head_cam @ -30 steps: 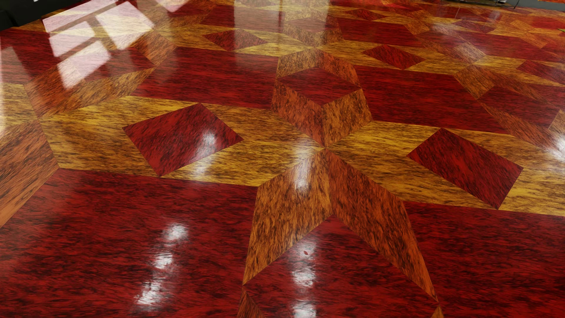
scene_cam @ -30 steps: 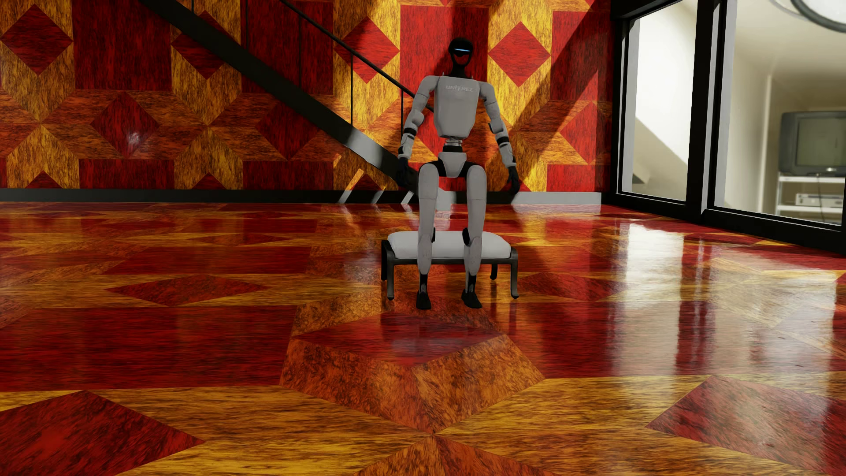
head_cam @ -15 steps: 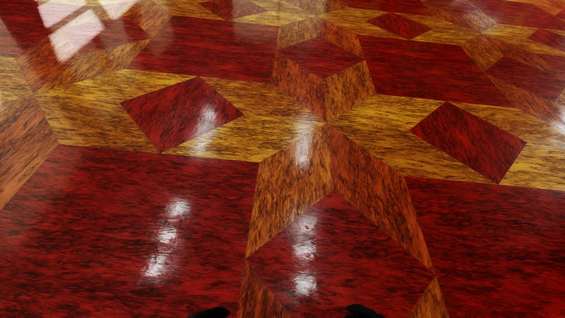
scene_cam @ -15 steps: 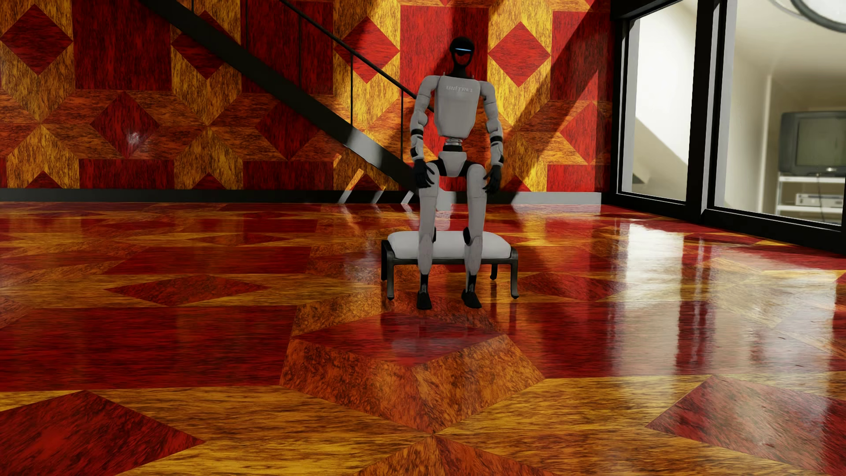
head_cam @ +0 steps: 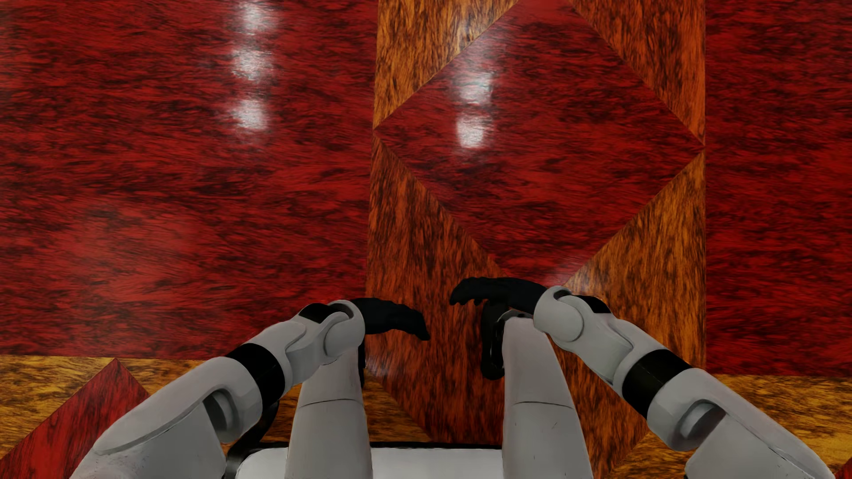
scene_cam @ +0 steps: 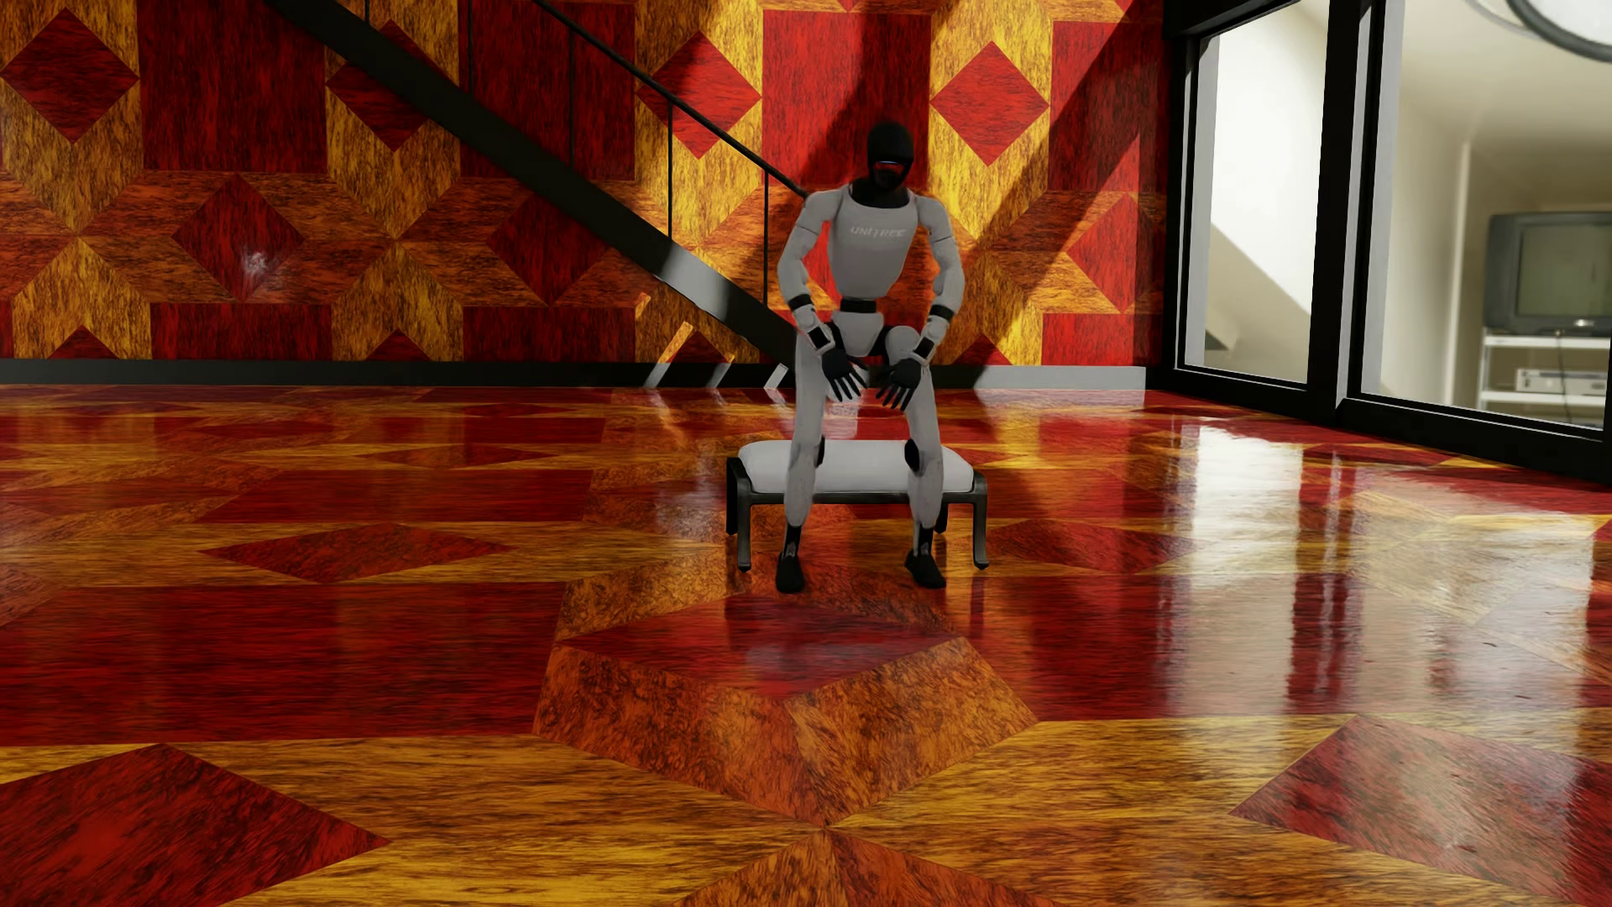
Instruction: Rest on the light gray chair
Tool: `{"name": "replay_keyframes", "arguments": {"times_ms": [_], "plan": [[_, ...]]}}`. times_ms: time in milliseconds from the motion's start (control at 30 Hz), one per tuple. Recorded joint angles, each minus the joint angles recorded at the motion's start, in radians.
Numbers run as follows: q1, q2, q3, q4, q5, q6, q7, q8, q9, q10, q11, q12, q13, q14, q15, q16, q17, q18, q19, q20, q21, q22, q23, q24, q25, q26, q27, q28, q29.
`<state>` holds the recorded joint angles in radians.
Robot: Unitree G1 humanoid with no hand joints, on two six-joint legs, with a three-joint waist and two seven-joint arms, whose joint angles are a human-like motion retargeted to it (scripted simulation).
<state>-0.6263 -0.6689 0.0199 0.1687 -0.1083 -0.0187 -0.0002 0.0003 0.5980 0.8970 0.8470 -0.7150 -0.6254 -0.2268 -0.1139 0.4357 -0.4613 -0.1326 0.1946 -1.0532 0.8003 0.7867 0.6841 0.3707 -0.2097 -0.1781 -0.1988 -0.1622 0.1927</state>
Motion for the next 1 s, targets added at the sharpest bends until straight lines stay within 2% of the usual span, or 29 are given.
{"name": "replay_keyframes", "arguments": {"times_ms": [67, 100, 133, 233, 333, 400, 467, 533, 600, 733, 800, 900, 967, 1000], "plan": [[-0.118, -0.128, -0.003, 0.024, -0.025, 0.005, -0.02, 0.018, 0.061, 0.133, 0.139, -0.094, -0.057, -0.036, -0.035, 0.046, -0.086, -0.035, 0.035, -0.078, 0.028, -0.079, -0.142, 0.023, 0.0, -0.042, -0.058, 0.057, -0.049], [-0.172, -0.191, -0.005, 0.032, -0.034, 0.003, -0.038, 0.028, 0.093, 0.196, 0.208, -0.144, -0.091, -0.058, -0.052, 0.079, -0.129, -0.044, 0.048, -0.116, 0.045, -0.125, -0.211, 0.015, 0.011, -0.052, -0.081, 0.103, -0.083], [-0.233, -0.256, -0.008, 0.039, -0.04, 0.002, -0.052, 0.04, 0.123, 0.265, 0.275, -0.194, -0.13, -0.079, -0.068, 0.119, -0.17, -0.05, 0.058, -0.151, 0.062, -0.183, -0.275, 0.004, 0.03, -0.058, -0.095, 0.18, -0.126], [-0.415, -0.443, -0.01, 0.054, -0.048, 0.001, -0.105, 0.077, 0.192, 0.474, 0.469, -0.335, -0.221, -0.143, -0.115, 0.27, -0.298, -0.061, 0.097, -0.246, 0.107, -0.409, -0.469, -0.067, 0.115, -0.082, -0.138, 0.361, -0.27], [-0.576, -0.609, -0.008, 0.061, -0.076, 0.007, -0.148, 0.108, 0.237, 0.685, 0.677, -0.456, -0.261, -0.2, -0.156, 0.421, -0.447, -0.074, 0.133, -0.34, 0.106, -0.627, -0.668, -0.133, 0.202, -0.089, -0.167, 0.526, -0.396], [-0.662, -0.698, -0.008, 0.063, -0.09, 0.011, -0.176, 0.132, 0.264, 0.811, 0.8, -0.508, -0.278, -0.234, -0.179, 0.501, -0.522, -0.082, 0.151, -0.365, 0.091, -0.736, -0.774, -0.162, 0.239, -0.101, -0.189, 0.605, -0.456], [-0.727, -0.765, -0.007, 0.065, -0.09, 0.013, -0.198, 0.149, 0.283, 0.917, 0.902, -0.533, -0.279, -0.26, -0.191, 0.56, -0.572, -0.085, 0.153, -0.369, 0.071, -0.809, -0.856, -0.18, 0.263, -0.108, -0.207, 0.651, -0.495], [-0.764, -0.8, -0.009, 0.07, -0.09, 0.012, -0.215, 0.161, 0.293, 0.999, 0.984, -0.54, -0.264, -0.275, -0.199, 0.603, -0.592, -0.09, 0.147, -0.365, 0.042, -0.855, -0.901, -0.188, 0.272, -0.107, -0.209, 0.671, -0.512], [-0.775, -0.806, -0.011, 0.069, -0.092, 0.015, -0.225, 0.167, 0.292, 1.056, 1.044, -0.5, -0.229, -0.272, -0.198, 0.616, -0.591, -0.091, 0.136, -0.32, 0.001, -0.864, -0.91, -0.189, 0.27, -0.096, -0.201, 0.663, -0.499], [-0.741, -0.76, -0.016, 0.068, -0.081, 0.013, -0.242, 0.167, 0.261, 1.126, 1.12, -0.343, -0.162, -0.246, -0.183, 0.565, -0.518, -0.086, 0.104, -0.149, -0.061, -0.794, -0.84, -0.156, 0.223, -0.068, -0.159, 0.566, -0.403], [-0.684, -0.704, -0.014, 0.071, -0.084, 0.012, -0.236, 0.165, 0.241, 1.137, 1.133, -0.236, -0.109, -0.227, -0.165, 0.502, -0.473, -0.083, 0.092, -0.036, -0.09, -0.718, -0.77, -0.138, 0.196, -0.059, -0.142, 0.502, -0.346], [-0.581, -0.594, -0.013, 0.073, -0.094, 0.02, -0.222, 0.154, 0.204, 1.117, 1.111, -0.036, 0.036, -0.191, -0.132, 0.355, -0.356, -0.072, 0.081, 0.172, -0.198, -0.547, -0.638, -0.1, 0.128, -0.055, -0.12, 0.407, -0.27], [-0.535, -0.539, -0.007, 0.062, -0.096, 0.03, -0.221, 0.15, 0.179, 1.111, 1.101, 0.079, 0.141, -0.17, -0.112, 0.237, -0.277, -0.06, 0.076, 0.302, -0.294, -0.443, -0.571, -0.099, 0.106, -0.031, -0.101, 0.405, -0.256], [-0.509, -0.515, -0.006, 0.058, -0.092, 0.031, -0.217, 0.148, 0.164, 1.104, 1.093, 0.132, 0.192, -0.162, -0.103, 0.179, -0.229, -0.053, 0.069, 0.365, -0.333, -0.391, -0.527, -0.116, 0.103, -0.019, -0.099, 0.429, -0.28]]}}
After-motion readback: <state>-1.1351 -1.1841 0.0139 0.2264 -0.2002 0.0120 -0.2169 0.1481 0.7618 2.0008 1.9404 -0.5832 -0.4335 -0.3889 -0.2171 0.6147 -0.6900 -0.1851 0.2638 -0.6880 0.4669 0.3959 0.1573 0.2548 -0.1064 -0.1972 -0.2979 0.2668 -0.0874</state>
